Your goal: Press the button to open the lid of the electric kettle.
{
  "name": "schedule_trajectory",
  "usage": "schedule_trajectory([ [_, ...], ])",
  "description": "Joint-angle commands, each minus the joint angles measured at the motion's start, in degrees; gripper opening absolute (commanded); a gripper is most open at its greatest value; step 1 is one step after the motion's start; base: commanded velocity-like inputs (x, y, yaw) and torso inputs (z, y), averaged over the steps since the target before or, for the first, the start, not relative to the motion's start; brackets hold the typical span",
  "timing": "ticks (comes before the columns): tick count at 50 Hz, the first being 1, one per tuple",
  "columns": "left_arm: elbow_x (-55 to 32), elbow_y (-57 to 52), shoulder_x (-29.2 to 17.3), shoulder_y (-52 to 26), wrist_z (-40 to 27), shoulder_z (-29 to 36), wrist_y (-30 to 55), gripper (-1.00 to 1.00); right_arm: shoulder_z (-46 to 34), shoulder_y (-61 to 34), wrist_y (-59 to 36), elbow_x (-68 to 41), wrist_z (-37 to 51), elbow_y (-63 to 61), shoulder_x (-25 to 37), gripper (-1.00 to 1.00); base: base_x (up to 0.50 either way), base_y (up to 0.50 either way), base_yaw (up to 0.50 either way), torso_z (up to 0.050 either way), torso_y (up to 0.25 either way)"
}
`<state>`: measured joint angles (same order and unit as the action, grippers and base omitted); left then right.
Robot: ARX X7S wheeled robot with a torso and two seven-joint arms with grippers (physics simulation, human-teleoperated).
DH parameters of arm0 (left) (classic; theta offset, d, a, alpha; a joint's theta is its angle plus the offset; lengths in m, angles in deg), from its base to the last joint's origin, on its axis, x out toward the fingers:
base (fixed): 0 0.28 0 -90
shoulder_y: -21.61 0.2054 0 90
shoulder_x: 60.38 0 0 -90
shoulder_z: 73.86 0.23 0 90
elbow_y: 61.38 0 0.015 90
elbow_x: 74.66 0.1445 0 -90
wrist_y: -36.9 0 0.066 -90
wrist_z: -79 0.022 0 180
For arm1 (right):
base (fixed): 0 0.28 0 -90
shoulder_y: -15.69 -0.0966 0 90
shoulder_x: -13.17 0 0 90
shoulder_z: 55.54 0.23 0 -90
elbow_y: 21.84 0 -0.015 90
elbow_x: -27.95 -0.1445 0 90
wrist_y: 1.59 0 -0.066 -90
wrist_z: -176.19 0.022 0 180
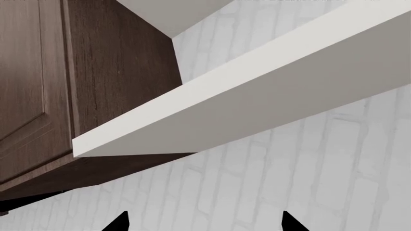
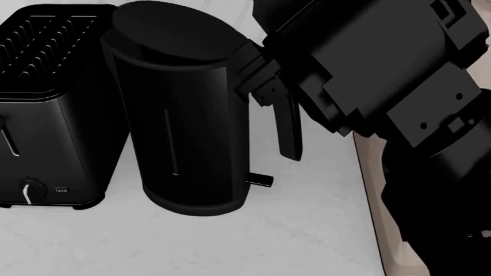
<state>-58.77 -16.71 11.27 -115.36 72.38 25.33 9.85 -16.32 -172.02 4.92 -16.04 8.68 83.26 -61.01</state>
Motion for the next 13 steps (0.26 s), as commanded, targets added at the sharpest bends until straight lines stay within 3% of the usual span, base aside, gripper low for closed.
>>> schedule_trajectory([
  [1, 0.07, 0.63, 1.08, -0.97, 2.07, -1.20, -1.18, 1.00, -2.70, -1.00, 2.34, 0.98, -6.24, 6.47, -2.07, 1.00, 0.00, 0.00, 0.00, 0.000, 0.000],
  [13, 0.03, 1.05, 1.10, -1.28, 1.81, -1.01, -1.34, 1.00, -5.30, -0.03, 3.25, 0.45, -8.19, 6.21, -2.36, 1.00, 0.00, 0.00, 0.00, 0.000, 0.000],
])
